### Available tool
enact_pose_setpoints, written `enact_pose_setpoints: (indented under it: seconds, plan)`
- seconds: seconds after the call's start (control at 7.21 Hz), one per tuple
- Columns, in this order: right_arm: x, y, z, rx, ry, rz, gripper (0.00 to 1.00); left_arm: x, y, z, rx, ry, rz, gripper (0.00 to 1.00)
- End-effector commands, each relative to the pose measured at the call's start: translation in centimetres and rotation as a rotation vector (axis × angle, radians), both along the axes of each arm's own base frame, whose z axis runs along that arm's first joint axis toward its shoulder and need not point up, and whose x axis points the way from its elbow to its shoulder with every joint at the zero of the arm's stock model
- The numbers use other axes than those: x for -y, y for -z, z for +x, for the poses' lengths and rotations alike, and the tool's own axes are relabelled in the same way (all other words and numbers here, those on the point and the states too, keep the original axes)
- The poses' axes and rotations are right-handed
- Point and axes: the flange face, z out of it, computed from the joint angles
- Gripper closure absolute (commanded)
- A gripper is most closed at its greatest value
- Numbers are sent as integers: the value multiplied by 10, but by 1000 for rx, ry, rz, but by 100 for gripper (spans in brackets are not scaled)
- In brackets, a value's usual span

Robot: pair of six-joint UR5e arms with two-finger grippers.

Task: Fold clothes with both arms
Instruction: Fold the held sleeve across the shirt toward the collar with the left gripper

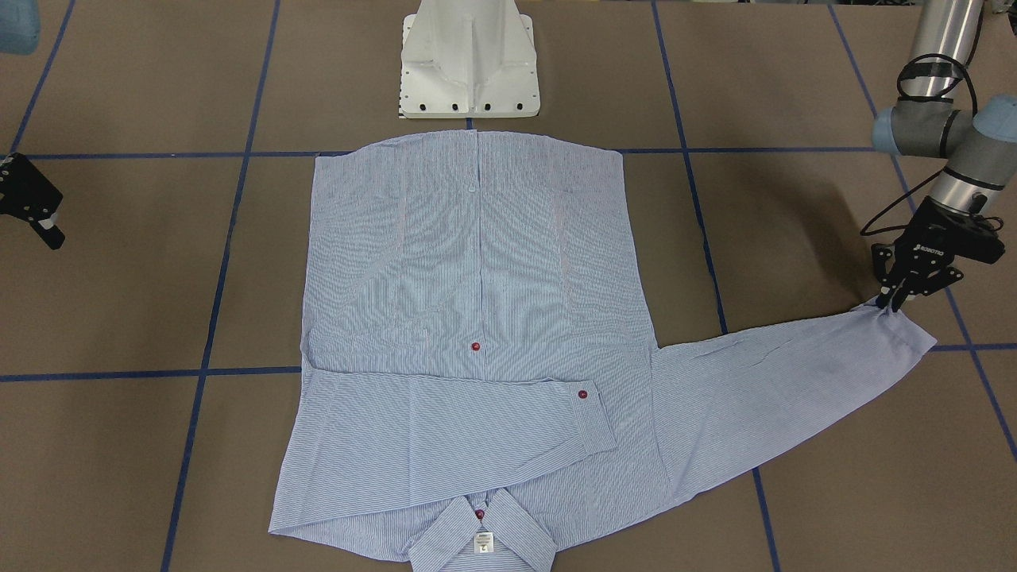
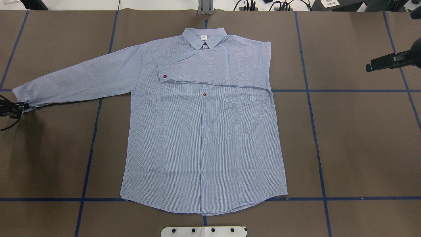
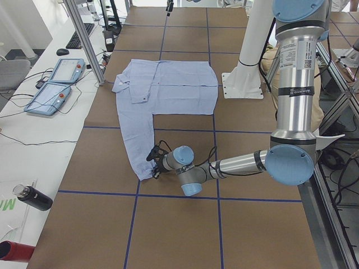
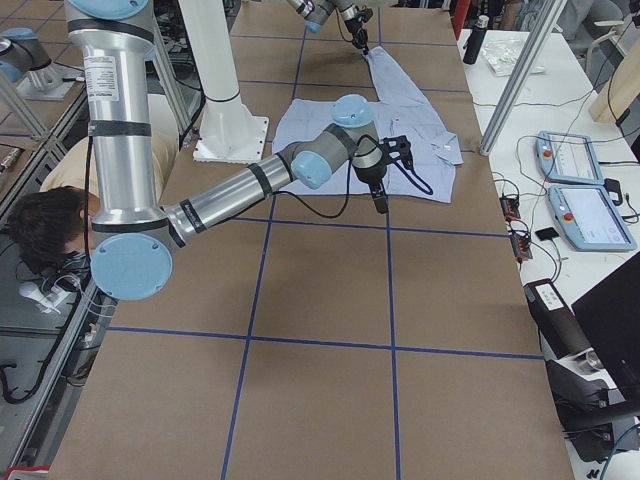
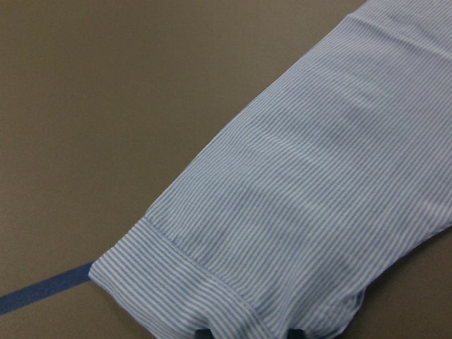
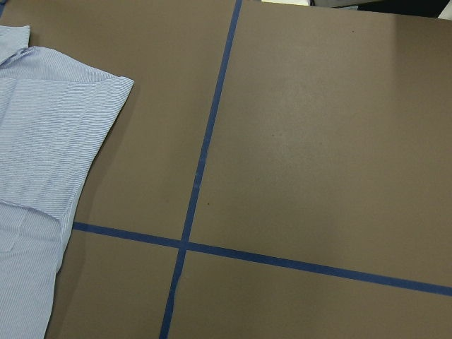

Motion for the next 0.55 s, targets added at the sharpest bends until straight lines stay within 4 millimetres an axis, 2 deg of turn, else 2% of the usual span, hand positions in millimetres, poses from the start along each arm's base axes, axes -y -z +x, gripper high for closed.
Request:
enact_pose_setpoints:
  seconds: [0.0,0.14,0.28,0.42]
  plan:
    - [0,0,-1,1,1,-1,0,1,12,2,-16,-20,19,100]
    - [0,2,-1,4,-3,-2,0,1,27,5,-67,-105,7,100]
    - [0,3,-1,9,-8,-5,0,23,40,-24,-94,-86,-13,100]
    - [0,4,-1,11,-10,-5,0,52,72,-30,-108,-86,-39,100]
